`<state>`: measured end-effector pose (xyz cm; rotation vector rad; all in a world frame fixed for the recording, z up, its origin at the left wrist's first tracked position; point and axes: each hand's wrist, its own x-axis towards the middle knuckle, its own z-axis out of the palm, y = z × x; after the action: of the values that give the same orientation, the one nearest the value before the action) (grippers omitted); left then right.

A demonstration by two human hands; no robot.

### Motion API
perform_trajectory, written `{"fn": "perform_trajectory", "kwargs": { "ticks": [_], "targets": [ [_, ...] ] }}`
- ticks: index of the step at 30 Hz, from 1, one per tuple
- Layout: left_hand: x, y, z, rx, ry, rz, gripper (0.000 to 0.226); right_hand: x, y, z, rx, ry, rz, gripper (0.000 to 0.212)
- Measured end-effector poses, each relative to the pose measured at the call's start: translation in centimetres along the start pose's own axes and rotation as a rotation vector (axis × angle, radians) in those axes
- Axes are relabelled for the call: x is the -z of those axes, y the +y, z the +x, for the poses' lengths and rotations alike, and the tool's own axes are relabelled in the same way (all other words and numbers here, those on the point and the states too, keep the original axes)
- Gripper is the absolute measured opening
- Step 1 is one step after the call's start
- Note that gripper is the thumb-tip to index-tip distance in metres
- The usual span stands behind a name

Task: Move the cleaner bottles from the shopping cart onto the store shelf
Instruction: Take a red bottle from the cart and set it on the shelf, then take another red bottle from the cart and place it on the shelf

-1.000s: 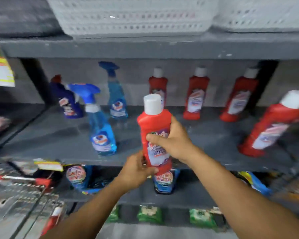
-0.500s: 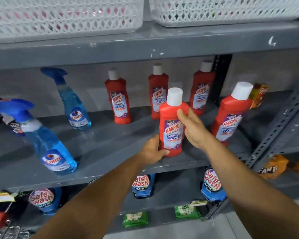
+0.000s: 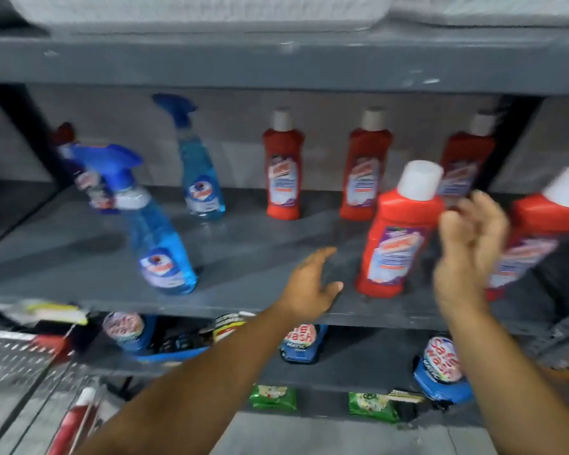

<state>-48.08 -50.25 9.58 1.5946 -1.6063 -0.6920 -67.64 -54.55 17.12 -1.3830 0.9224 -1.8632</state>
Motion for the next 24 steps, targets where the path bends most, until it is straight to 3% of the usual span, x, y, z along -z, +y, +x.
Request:
{"fn": "perform_trajectory", "kwargs": {
  "ticks": [2, 5, 7, 9, 12, 14, 17, 20, 24],
  "targets": [
    [4.4, -2.0, -5.4, -0.107, 0.145, 0.05, 0.048, -0.8, 0.4, -3.6, 0.098, 0.031, -0.097, 0.04],
    [12.9, -7.8, -15.8, -0.055, 0.379, 0.2, 0.032, -5.9, 1.1, -11.8, -0.006, -0.315, -0.05, 0.031],
    [18.9, -11.2, -22.5, 0.12, 0.579, 0.262, 0.029, -10.4, 0.7, -17.1, -0.109, -0.655, -0.032, 0.018],
    [25.5, -14.6, -30.2, 0.414, 0.775, 0.338, 0.029, -17.0, 0.2, -22.8, -0.176, -0.991, -0.023, 0.015],
    [32.9, -22.6, -39.7, 0.924, 0.888, 0.278, 0.03, -26.6, -1.4, -29.5, -0.23, -1.354, -0.012, 0.014],
    [35.3, -28.5, -45.4, 1.127, 0.859, 0.1, 0.039, -33.3, -2.1, -34.5, -0.273, -1.547, -0.002, 0.017],
    [34.3, -35.0, -50.2, 1.322, 0.58, 0.053, 0.039, -43.5, -0.8, -41.9, -0.272, -1.806, -0.175, 0.027],
    [30.3, -38.5, -51.1, 1.34, 0.193, -0.016, 0.052, -51.8, 2.8, -47.6, -0.16, -2.042, -0.521, 0.036],
    [25.2, -41.3, -49.1, 1.23, -0.023, -0.104, 0.068, -56.2, 9.9, -52.5, 0.201, -2.388, -0.949, 0.037]
  ]
}}
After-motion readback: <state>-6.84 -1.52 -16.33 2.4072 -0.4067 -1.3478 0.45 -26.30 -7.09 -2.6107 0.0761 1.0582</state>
